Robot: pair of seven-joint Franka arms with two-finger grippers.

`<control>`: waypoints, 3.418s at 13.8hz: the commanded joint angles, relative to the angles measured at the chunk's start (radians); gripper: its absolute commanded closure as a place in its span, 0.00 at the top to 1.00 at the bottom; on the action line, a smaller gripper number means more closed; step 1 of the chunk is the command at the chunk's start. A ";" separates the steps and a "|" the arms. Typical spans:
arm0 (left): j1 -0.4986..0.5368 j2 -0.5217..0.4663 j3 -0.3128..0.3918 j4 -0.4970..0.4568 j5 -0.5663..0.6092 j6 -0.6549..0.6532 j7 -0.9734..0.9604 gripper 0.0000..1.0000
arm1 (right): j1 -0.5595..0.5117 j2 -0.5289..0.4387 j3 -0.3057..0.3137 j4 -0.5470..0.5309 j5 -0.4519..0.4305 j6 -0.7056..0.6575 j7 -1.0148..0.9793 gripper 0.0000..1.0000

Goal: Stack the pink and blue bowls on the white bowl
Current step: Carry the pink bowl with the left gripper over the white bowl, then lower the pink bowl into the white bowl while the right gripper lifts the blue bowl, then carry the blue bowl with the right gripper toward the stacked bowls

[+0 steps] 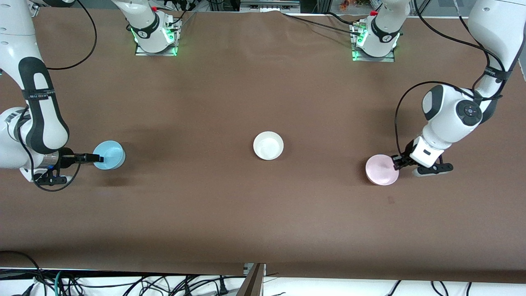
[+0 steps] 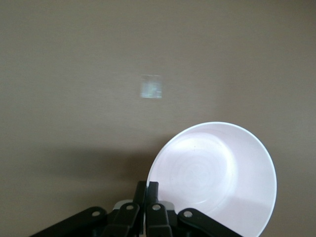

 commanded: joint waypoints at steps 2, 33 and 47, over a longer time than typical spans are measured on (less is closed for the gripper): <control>-0.012 -0.019 -0.098 0.004 0.029 -0.027 -0.209 0.00 | -0.010 -0.009 0.010 -0.018 0.024 0.001 -0.048 0.67; -0.682 0.185 -0.089 0.240 0.486 -0.140 -1.446 0.00 | 0.163 -0.057 0.054 0.152 0.128 -0.338 0.147 0.00; -0.684 0.242 -0.070 0.270 0.513 -0.114 -1.449 0.00 | 0.278 -0.066 0.201 0.153 0.125 -0.271 0.624 0.00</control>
